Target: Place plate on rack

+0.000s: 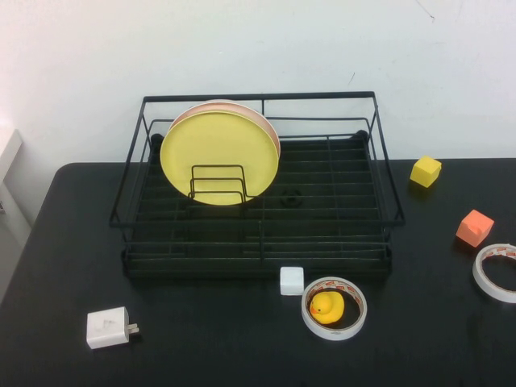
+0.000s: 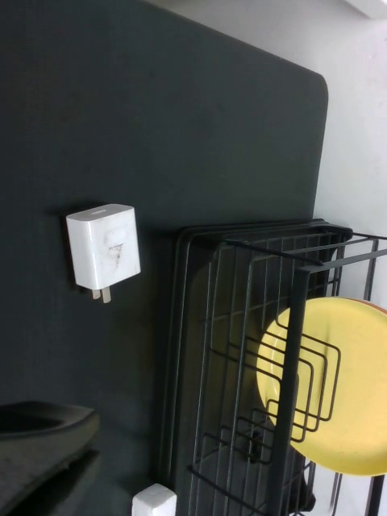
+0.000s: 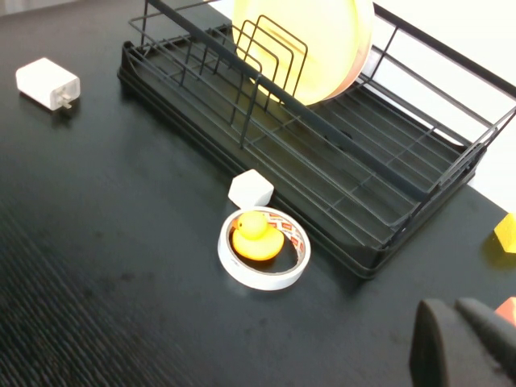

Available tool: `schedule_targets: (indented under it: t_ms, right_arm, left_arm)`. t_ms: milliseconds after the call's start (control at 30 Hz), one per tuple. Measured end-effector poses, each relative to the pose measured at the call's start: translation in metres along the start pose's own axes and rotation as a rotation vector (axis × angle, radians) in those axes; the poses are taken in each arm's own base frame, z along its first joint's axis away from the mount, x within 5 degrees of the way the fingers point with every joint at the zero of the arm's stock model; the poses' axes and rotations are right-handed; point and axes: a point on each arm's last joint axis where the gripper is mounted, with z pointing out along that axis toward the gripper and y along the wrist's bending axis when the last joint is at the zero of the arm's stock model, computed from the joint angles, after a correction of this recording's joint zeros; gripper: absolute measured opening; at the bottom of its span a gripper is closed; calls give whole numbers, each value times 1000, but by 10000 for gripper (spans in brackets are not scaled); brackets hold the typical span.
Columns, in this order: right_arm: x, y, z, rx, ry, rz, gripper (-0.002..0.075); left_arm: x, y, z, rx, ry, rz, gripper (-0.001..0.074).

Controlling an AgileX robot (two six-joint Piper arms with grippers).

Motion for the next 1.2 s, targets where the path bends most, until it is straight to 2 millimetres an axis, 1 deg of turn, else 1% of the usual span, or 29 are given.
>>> schedule_targets:
  t_ms: [300,433,500,600,733,867,933,1067,1200]
  right_arm:
    - [0,-1,-1,8,-2,3,-2]
    - [2,-8,-4,120,0,40,-2]
    - [7,-12,-2,185,0,77,-2]
    - [22,-15,3,299,-26,132,-2]
    - [55,-13,11,449,-71,178,-2]
    - [86,-6,14,553,-85,202,-2]
    - [92,-4,13,583,-70,214,-2]
    - [105,0,13,579,51,260,-2]
    - [105,0,13,575,69,277,-2]
  left_arm:
    - [0,0,0,0,0,0,0]
    - [0,0,0,1,0,-2,0]
    - [0,0,0,1,0,-1,0]
    - [0,0,0,1,0,-2,0]
    - [0,0,0,1,0,-2,0]
    - [0,0,0,1,0,-2,0]
    - [0,0,0,1,0,-2,0]
    - [0,0,0,2,0,-4,0]
    - [0,0,0,3,-1,-4,0]
